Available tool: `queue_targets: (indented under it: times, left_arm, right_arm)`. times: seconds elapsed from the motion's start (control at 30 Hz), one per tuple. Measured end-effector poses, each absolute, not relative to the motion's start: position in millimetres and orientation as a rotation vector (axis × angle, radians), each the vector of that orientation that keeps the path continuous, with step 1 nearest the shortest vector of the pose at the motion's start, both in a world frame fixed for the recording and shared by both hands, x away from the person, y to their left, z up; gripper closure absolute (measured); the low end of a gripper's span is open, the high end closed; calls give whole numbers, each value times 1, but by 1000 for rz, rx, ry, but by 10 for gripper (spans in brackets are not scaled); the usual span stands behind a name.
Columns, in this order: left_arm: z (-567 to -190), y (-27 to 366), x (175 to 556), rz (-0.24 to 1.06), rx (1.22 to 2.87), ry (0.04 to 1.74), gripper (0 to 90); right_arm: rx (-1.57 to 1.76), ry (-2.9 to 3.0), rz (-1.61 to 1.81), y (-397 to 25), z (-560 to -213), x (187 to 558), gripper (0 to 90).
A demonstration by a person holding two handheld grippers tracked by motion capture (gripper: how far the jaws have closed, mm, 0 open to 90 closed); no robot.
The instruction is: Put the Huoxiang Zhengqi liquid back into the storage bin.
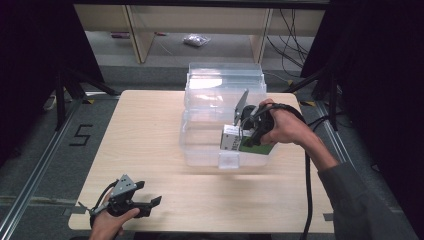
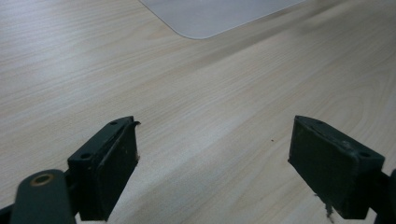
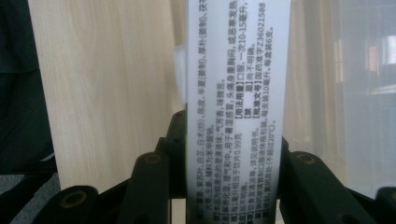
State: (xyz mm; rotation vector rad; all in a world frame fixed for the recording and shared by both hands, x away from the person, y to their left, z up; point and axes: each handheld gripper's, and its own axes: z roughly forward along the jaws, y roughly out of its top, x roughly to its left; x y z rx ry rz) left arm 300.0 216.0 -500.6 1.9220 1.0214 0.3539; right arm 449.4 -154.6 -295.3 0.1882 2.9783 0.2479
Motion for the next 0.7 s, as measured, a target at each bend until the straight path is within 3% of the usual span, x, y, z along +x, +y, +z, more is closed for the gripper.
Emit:
queue_targets:
  times: [0.7]
  left_arm:
    - [-501,215,300,347,1905,1014,149]
  right_arm:
    - [243,3006,202,-164,-326,505,651]
